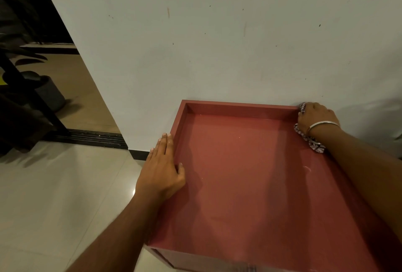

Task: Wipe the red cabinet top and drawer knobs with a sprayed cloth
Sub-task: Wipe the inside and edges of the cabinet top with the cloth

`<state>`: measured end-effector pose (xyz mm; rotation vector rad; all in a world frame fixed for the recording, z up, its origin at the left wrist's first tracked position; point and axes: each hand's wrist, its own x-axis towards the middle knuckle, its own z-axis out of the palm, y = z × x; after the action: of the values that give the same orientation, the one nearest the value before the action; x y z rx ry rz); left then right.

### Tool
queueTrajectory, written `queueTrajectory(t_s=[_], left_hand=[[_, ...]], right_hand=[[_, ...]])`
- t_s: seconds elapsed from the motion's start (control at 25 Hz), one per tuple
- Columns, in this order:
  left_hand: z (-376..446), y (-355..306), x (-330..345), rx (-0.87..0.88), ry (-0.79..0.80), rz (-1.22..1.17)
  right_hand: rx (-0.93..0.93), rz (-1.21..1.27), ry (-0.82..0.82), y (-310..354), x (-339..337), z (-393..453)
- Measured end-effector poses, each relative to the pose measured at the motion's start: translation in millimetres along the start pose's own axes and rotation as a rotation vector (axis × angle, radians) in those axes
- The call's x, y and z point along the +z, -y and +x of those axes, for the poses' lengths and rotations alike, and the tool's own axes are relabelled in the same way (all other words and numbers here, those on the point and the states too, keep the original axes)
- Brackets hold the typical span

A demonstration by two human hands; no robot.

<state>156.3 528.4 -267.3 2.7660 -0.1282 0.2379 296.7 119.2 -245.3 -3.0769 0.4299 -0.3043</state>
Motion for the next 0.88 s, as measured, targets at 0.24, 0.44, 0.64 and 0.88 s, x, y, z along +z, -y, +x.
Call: queueTrajectory(t_s=[0.24,0.44,0.64,0.88], left_hand=[[0,0,0,0.001,0.0,0.001],[0,0,-1,0.0,0.003,0.008],[-3,0,-3,0.001,0.017,0.009],[-12,-2,-8,-0.003,0.044,-0.011]], right_hand=[[0.057,0.047,-0.011,0,-2,-15],[0.068,0.036,-0.001,-3,-4,-35],[0.085,0.062,0.036,-10,-16,-57],[0.102,0.101,0.042,-16,-27,-94]])
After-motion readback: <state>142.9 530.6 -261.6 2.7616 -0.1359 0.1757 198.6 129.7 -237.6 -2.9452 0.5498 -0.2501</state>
